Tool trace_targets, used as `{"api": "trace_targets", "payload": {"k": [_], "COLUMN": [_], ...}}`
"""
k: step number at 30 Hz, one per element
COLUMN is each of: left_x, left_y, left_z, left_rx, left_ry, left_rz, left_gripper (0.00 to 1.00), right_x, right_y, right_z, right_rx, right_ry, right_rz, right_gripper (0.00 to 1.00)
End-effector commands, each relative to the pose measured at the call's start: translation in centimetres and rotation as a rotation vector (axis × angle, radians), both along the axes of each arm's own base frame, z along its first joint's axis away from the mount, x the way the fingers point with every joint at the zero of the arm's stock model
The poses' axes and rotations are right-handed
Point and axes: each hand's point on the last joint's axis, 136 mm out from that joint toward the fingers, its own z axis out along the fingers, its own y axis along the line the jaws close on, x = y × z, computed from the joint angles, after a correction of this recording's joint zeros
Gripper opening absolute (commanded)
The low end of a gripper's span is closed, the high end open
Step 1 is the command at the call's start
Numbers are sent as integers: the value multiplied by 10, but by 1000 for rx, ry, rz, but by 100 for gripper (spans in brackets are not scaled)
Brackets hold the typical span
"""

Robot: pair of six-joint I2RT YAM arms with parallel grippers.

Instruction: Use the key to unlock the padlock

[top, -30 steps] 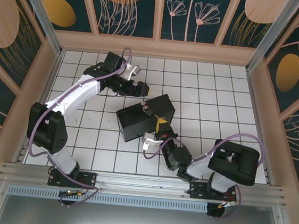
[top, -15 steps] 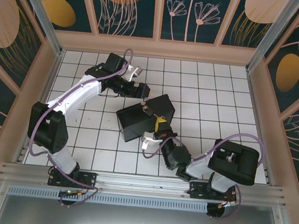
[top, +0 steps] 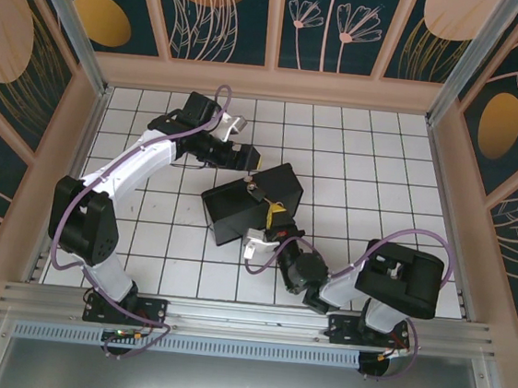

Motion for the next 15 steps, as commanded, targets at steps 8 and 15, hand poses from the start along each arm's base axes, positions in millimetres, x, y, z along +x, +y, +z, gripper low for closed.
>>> {"api": "trace_targets", "payload": {"k": [8, 15], "left_x": [-13, -20], "left_y": [-3, -6], "left_z": [-3, -6], "left_rx": [12, 25], "left_ry": [1, 1], "left_rz": [-45, -68], "left_gripper": [96, 94], "right_x": [5, 5], "right_y": [3, 6], "right_z": [25, 29], "right_rx": [138, 126], "right_ry": [-34, -48], "right_rz": [-3, -4], "right_gripper": [0, 0]}}
